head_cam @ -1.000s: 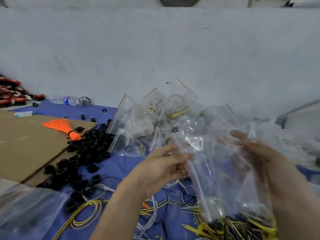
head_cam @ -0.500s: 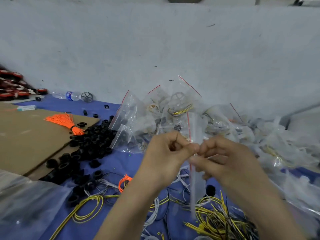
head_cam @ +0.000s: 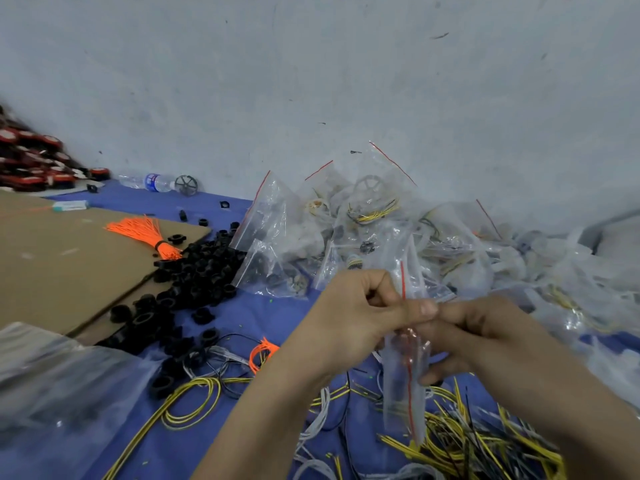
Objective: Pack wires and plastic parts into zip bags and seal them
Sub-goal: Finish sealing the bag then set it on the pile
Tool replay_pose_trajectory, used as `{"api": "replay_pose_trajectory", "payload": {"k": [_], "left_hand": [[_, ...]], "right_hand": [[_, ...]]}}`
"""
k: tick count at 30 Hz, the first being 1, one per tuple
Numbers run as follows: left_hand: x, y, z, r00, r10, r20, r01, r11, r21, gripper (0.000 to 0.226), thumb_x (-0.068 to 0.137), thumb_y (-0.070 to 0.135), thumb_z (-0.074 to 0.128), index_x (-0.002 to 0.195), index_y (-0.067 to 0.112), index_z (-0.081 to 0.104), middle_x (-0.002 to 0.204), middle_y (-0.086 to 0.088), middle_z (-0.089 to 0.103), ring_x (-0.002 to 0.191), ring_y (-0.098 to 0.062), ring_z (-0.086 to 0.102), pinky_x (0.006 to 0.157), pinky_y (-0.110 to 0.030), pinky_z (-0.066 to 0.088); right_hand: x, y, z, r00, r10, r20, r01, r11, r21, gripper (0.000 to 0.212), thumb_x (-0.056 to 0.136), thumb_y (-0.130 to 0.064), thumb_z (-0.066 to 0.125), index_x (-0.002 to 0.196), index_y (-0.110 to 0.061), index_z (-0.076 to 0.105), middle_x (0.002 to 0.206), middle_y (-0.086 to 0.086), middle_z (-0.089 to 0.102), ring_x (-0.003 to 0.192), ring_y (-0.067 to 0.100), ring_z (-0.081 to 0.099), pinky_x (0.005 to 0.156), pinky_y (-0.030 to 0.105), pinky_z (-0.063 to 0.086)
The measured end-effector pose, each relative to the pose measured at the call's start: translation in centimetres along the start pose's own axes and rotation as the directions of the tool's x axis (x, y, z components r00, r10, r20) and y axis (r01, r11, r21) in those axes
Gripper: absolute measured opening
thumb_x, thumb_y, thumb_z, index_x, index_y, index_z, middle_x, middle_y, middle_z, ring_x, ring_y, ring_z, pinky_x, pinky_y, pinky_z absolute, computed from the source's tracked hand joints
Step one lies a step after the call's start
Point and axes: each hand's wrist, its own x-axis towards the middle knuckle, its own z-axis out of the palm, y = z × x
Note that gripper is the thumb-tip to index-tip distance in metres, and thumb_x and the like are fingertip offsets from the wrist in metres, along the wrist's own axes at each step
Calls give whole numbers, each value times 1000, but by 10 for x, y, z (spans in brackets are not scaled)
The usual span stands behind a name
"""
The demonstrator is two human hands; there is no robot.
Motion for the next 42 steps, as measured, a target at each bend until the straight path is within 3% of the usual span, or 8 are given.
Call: {"api": "replay_pose_trajectory", "payload": {"k": [5,9,12,15,22,31,36,42], "left_hand": [[-1,-4,-43,998,-51,30,43,974,221,38,80,22,75,54,19,47,41,13,36,42,-7,37,47,-16,35],[6,-34,-89,983,-179,-24,175,906,386,19,75,38,75,75,21,67,73,8,63,70,-5,58,70,-25,50],[11,-89,-119,832,-275,-483,553,489,674,26,92,25,58,118,21,60,123,-8,53,118,-28,49,101,-38,39],[0,-128,-121,717,-291,-633,693,194,695,41,91,13,45,128,27,54,135,-12,45,127,-33,39,106,-40,29],[12,-123,-122,778,-139,-613,573,556,601,45,85,-12,44,120,10,62,121,-18,60,109,-36,55,88,-41,47],[7,-97,-123,779,-477,-407,543,190,818,33,91,2,52,113,16,70,121,-7,65,111,-25,60,90,-26,48],[12,-82,-115,828,-147,-541,523,549,652,19,89,16,66,88,-1,74,93,-17,71,76,-22,57,68,-24,37],[16,-68,-112,849,9,-529,406,630,662,20,88,1,58,97,11,73,93,-9,68,79,-19,58,73,-21,39]], "right_hand": [[2,18,-23,946,32,-322,4,994,112,31,91,1,52,66,-3,69,59,18,66,45,25,61,40,21,49],[2,23,-33,916,-13,-401,30,999,35,17,83,1,63,73,-12,63,53,14,65,33,15,51,33,14,39],[0,21,-31,895,-83,-437,84,996,-18,25,81,2,65,79,-18,51,51,10,64,29,10,44,34,10,30],[-5,14,-27,904,-198,-380,136,974,-183,24,80,4,63,73,-18,59,62,1,67,36,7,47,37,12,34],[-3,7,-9,967,-129,-218,74,967,-243,33,73,1,75,81,-30,66,46,-25,53,35,1,46,36,9,32],[7,18,3,991,-64,-115,24,947,-320,32,75,-16,77,100,-27,62,50,-21,52,41,-4,48,46,8,35],[16,24,19,989,-87,-119,37,927,-373,35,69,-26,81,98,-26,61,79,-23,60,52,-6,45,52,8,33],[21,29,25,990,-80,-117,23,905,-426,37,70,-33,80,100,-27,59,100,-13,53,69,-4,43,57,8,34]]}}
